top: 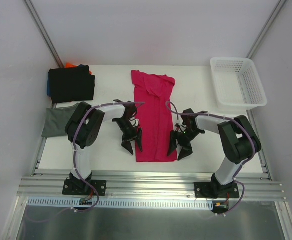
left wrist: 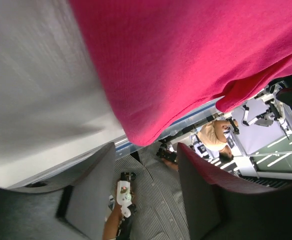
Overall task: Fold and stack the t-shirts
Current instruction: Fold the tshirt
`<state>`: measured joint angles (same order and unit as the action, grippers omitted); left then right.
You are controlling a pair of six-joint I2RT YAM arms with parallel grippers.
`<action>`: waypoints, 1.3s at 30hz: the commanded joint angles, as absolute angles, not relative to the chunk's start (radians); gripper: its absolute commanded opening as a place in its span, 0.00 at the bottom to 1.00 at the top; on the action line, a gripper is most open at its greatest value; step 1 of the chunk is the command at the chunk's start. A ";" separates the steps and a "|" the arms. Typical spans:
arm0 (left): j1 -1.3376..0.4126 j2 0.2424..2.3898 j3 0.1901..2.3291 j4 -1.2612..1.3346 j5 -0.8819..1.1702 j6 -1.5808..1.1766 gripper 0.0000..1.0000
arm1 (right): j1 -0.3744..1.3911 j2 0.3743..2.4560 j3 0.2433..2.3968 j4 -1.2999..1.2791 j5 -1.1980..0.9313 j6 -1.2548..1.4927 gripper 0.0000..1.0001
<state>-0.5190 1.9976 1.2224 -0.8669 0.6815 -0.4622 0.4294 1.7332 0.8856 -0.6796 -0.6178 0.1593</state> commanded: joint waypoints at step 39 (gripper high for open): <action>-0.600 1.914 1.112 -0.759 0.663 -0.554 0.08 | 0.469 1.761 0.871 -0.537 -0.489 0.176 0.21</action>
<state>-0.5896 1.9598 1.1244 -0.7387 0.6720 -0.5255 0.4656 1.7679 0.8898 -0.6296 -0.5823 0.2024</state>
